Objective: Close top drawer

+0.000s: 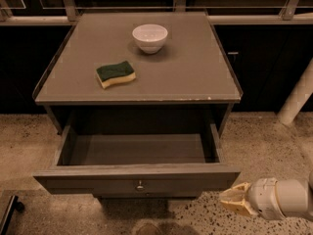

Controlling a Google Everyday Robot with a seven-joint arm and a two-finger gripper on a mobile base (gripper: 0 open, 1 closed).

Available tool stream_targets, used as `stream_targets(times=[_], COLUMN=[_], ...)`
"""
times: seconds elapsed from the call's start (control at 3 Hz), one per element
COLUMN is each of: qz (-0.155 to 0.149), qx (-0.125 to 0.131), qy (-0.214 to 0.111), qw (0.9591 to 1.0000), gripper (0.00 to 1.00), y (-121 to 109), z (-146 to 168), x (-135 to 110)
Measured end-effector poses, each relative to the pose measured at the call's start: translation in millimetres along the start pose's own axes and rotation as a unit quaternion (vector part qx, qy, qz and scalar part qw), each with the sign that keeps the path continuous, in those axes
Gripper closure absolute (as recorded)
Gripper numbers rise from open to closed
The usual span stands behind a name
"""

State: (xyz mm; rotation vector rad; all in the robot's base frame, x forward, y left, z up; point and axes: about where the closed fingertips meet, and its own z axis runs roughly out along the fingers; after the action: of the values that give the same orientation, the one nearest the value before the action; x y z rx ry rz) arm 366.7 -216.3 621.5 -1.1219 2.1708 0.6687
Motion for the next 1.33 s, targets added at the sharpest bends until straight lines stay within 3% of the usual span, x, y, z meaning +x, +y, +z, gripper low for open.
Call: stream_targets(times=[0.33, 0.67, 1.0, 1.33], qz=[-0.023, -0.033, -0.052, -0.052], qx=[-0.004, 0.002, 0.029, 0.03], qy=[-0.012, -0.012, -0.01, -0.01], qw=[0.9997, 0.9994, 0.9981, 0.9981], gripper=[1.0, 1.0, 1.0, 1.0], y=[-18.3, -27.1, -46.9, -46.0], z=[26.0, 32.5, 34.3, 34.2], x=[-19.1, -27.9, -45.2, -44.9])
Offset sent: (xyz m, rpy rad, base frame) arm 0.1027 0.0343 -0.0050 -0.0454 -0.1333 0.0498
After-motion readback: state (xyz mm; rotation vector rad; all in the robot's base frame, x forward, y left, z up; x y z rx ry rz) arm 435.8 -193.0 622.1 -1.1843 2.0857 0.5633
